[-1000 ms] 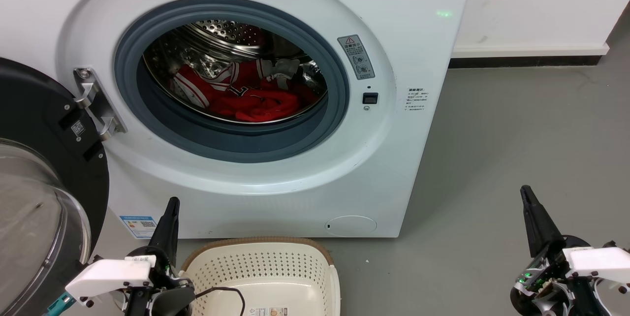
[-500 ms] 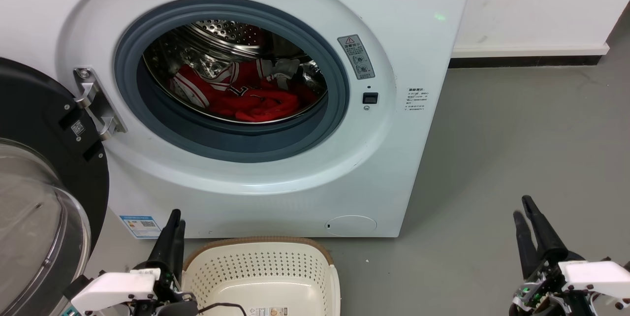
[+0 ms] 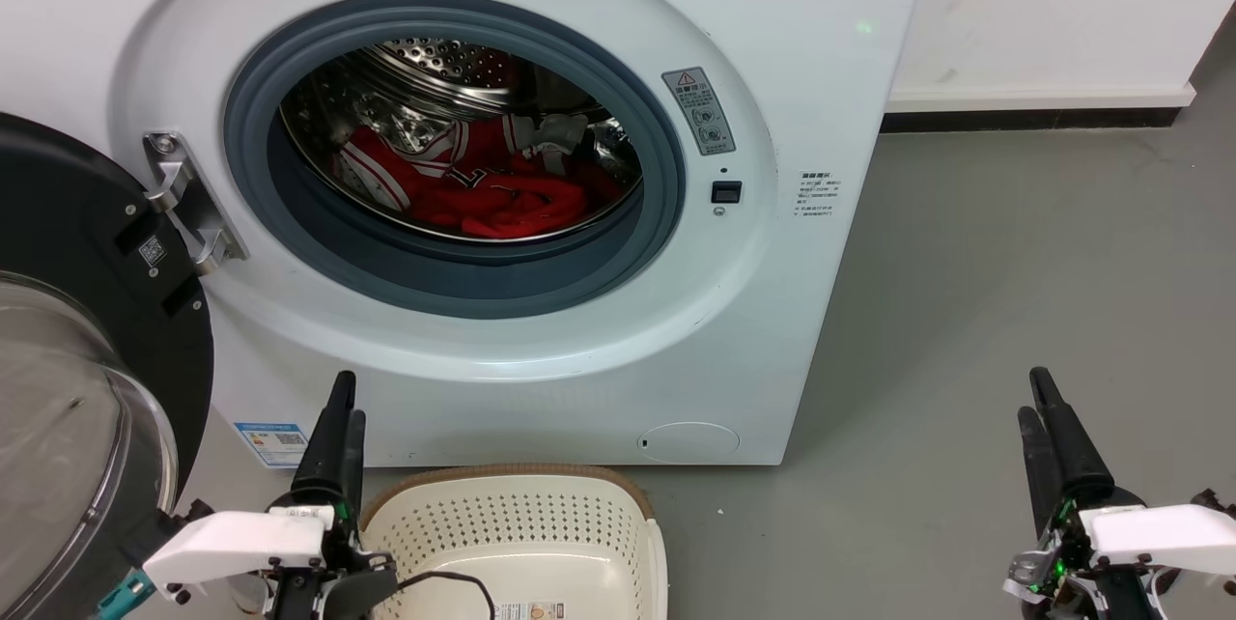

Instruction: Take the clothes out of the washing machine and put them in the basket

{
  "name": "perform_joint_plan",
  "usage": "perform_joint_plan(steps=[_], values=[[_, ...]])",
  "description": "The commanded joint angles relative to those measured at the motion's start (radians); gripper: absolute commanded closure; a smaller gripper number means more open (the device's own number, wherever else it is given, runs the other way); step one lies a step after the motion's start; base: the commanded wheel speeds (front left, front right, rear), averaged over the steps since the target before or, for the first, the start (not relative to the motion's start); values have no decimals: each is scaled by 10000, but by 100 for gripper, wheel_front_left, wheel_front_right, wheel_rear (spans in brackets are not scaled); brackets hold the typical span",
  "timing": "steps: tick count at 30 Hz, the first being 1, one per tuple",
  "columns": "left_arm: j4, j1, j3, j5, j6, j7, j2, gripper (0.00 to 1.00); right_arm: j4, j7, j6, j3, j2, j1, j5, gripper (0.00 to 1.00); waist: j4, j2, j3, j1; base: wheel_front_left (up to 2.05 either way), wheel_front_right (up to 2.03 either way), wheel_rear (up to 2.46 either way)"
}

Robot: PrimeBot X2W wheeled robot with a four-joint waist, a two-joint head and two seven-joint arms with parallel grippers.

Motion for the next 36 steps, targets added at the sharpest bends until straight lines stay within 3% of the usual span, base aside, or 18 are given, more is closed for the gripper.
perform_joint_plan(steps=[1,19,36], values=[[-322,-287,-57,388,-1,-130,17,0,-310,-118,0,-4,-30,-74,-571,0,-5,0,-1,0,0,0,0],[-943,-361,-609,4672,-1,-861,285,0,-1253,-845,0,227,-32,309,-5375,0,-64,0,-32,0,0,0,0],[-891,-381,-736,7855,49,-1405,517,0,-1357,-1160,0,347,-33,562,-8347,0,-123,0,-24,0,0,0,0]])
